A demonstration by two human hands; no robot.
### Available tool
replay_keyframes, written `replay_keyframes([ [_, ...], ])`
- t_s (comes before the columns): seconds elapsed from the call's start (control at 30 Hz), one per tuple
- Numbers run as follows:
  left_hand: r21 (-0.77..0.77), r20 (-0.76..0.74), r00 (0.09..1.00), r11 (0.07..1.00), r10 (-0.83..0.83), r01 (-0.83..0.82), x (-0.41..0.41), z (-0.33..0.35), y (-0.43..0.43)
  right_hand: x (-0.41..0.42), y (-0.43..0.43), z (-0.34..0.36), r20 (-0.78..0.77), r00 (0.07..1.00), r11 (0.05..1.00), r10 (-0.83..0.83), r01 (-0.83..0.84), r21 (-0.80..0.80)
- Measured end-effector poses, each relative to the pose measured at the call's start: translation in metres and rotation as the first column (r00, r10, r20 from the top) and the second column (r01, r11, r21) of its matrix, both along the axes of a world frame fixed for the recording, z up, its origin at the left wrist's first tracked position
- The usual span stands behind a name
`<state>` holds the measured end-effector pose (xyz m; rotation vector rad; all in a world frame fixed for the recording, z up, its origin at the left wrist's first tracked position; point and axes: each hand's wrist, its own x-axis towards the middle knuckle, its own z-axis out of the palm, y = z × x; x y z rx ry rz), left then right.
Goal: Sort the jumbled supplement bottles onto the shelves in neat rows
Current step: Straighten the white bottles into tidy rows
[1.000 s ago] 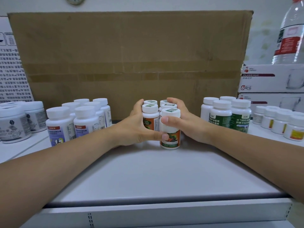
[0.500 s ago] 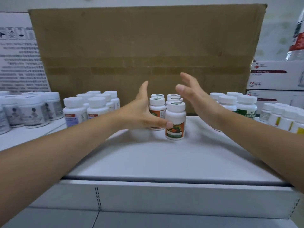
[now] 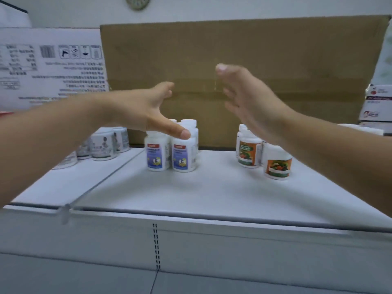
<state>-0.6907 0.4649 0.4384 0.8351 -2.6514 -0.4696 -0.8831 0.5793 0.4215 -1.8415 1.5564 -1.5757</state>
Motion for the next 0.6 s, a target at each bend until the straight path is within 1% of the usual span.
replay_keyframes([
  [0.1, 0.042, -0.043, 0.999, 0.999, -0.009, 0.011, 0.016, -0.017, -0.029, 0.02, -0.04, -0.017, -0.006, 0.999, 0.995, -0.054, 0.054, 0.08],
  [0.2, 0.147, -0.067, 0.998, 0.989, -0.013, 0.023, 0.018, -0.037, -0.055, 0.024, -0.067, -0.033, -0.004, 0.992, 0.984, -0.127, 0.127, 0.127],
  [0.27, 0.222, -0.085, 0.996, 0.973, -0.038, 0.056, 0.014, -0.046, -0.066, 0.022, -0.078, -0.045, 0.007, 0.989, 0.981, -0.147, 0.145, 0.127],
  [0.33, 0.302, -0.145, 0.986, 0.946, -0.079, 0.12, 0.009, -0.055, -0.075, 0.02, -0.084, -0.059, 0.012, 0.991, 0.981, -0.137, 0.134, 0.141],
  [0.43, 0.405, -0.245, 0.959, 0.883, -0.144, 0.236, 0.003, -0.07, -0.085, 0.016, -0.087, -0.072, 0.001, 0.995, 0.974, -0.099, 0.096, 0.203],
  [0.53, 0.41, -0.308, 0.928, 0.85, -0.212, 0.33, -0.002, -0.087, -0.098, 0.014, -0.087, -0.074, 0.028, 0.997, 0.97, -0.076, 0.067, 0.233],
  [0.6, 0.411, -0.311, 0.912, 0.828, -0.266, 0.381, -0.005, -0.089, -0.101, 0.012, -0.089, -0.076, 0.037, 0.998, 0.968, -0.046, 0.036, 0.248],
])
